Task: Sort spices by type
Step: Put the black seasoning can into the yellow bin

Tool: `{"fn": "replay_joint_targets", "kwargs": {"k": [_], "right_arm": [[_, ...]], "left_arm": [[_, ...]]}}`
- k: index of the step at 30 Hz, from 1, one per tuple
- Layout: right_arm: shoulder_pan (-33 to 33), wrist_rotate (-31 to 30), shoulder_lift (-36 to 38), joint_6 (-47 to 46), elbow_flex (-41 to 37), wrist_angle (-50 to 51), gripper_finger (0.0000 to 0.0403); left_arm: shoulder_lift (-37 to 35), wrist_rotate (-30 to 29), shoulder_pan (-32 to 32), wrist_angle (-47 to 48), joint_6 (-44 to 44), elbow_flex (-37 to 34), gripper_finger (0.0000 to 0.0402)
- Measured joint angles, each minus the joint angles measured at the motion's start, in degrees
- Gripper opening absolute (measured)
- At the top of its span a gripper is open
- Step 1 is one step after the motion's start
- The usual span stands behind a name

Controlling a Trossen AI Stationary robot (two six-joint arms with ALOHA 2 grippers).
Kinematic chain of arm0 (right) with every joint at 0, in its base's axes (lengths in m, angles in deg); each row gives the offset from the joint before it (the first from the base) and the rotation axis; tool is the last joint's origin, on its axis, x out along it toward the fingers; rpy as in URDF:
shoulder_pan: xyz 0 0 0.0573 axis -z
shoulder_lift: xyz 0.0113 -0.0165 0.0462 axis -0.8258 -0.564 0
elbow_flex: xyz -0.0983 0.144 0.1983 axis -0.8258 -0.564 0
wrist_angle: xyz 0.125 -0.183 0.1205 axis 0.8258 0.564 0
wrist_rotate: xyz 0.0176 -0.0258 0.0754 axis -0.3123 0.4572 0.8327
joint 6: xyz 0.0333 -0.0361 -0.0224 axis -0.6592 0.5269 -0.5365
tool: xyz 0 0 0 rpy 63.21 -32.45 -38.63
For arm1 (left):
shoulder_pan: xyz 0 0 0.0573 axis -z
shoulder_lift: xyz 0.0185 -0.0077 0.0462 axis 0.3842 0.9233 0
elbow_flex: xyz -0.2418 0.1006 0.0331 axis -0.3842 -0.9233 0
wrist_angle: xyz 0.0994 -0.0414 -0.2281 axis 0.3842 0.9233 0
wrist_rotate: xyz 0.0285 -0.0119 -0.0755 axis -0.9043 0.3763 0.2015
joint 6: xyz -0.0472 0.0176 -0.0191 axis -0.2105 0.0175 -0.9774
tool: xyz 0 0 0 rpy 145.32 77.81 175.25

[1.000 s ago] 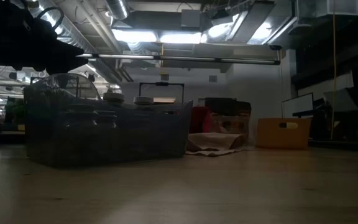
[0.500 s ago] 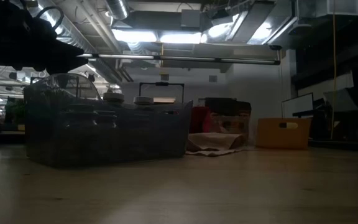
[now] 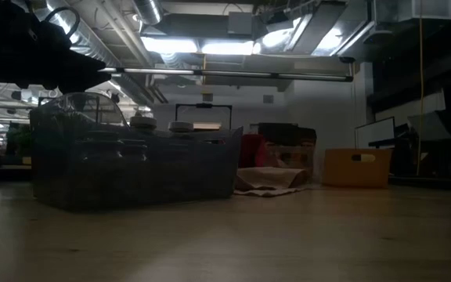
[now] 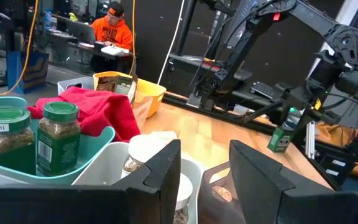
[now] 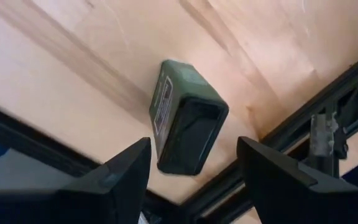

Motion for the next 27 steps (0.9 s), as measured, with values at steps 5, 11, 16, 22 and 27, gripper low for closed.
{"fn": "replay_joint_targets", "kwargs": {"k": [5,11,16,22,27], "right_arm": [[-1.38,-0.84,-0.02,-2.67,-1.47,-0.6,0.0238],[-2.7,-2.47,-0.04,-5.63,-1.83,-2.24,0.0238],[-2.93,-5.43,-0.04,-7.23,-1.83,-3.39,0.0238],[-3.12,-6.0,-0.04,-7.32,-1.83,-0.99,0.0238],[-3.17,-6.5,-0.04,-7.92,-1.85,-1.55,0.0238]], "left_arm": [[-0.02,0.01,-0.02,0.0,-0.01,0.0,0.0127],[-0.02,0.01,-0.01,0.02,-0.02,0.0,0.0127],[-0.02,0.02,-0.02,0.01,0.0,0.0,0.0127],[-0.02,0.02,-0.02,0.02,-0.02,0.0,0.0127],[0.0,0.02,0.0,0.02,-0.02,0.0,0.0127]]}}
